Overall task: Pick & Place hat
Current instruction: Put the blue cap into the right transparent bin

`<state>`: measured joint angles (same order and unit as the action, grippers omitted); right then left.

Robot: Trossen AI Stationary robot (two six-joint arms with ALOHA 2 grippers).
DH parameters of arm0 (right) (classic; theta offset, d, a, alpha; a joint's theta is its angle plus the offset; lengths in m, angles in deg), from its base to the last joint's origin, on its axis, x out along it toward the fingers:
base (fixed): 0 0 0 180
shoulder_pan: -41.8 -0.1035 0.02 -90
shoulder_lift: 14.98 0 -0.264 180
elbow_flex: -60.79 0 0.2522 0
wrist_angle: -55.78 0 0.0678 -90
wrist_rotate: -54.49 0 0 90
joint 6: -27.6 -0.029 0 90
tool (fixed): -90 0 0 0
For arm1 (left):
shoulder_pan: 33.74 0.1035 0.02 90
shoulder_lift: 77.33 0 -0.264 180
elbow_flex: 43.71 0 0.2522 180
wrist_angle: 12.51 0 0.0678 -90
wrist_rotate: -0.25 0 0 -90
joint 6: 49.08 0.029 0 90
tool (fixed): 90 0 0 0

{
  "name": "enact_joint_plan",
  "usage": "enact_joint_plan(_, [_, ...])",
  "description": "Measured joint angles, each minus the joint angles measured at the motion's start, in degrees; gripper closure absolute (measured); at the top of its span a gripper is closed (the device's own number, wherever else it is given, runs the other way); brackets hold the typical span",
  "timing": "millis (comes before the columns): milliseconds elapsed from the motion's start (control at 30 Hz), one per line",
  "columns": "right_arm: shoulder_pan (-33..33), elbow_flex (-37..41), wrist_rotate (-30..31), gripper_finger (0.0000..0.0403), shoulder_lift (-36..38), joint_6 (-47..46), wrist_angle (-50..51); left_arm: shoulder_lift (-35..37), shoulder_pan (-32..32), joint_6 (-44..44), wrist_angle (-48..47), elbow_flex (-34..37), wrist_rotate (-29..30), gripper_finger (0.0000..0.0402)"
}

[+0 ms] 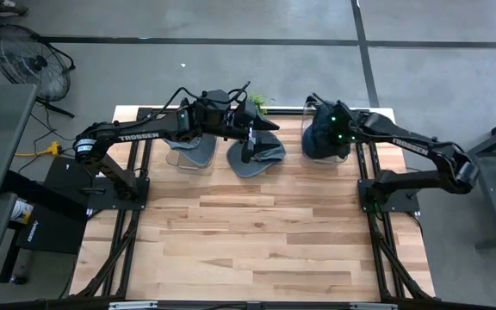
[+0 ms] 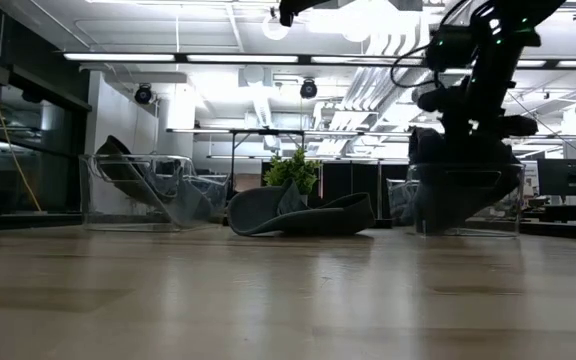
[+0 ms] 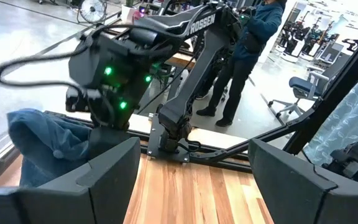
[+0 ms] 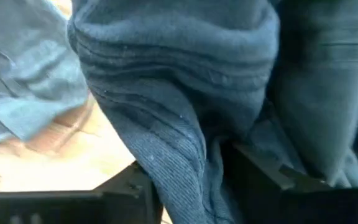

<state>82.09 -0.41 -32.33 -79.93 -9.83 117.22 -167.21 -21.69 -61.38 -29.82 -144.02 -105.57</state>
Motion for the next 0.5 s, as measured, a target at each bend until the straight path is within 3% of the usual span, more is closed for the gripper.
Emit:
enact_joint_plan(200, [2.6,0.0,-1.2,0.0216,4.8,0.2,0.1,0.0,0.0,0.0,0.0,0.0,0.0,0.0106])
enact_joint_plan(500, [4.8,0.0,-4.6,0.0235,9.6,0.4,0.1,0.0,0.0,0.0,0.0,0.0,-0.1,0.0106])
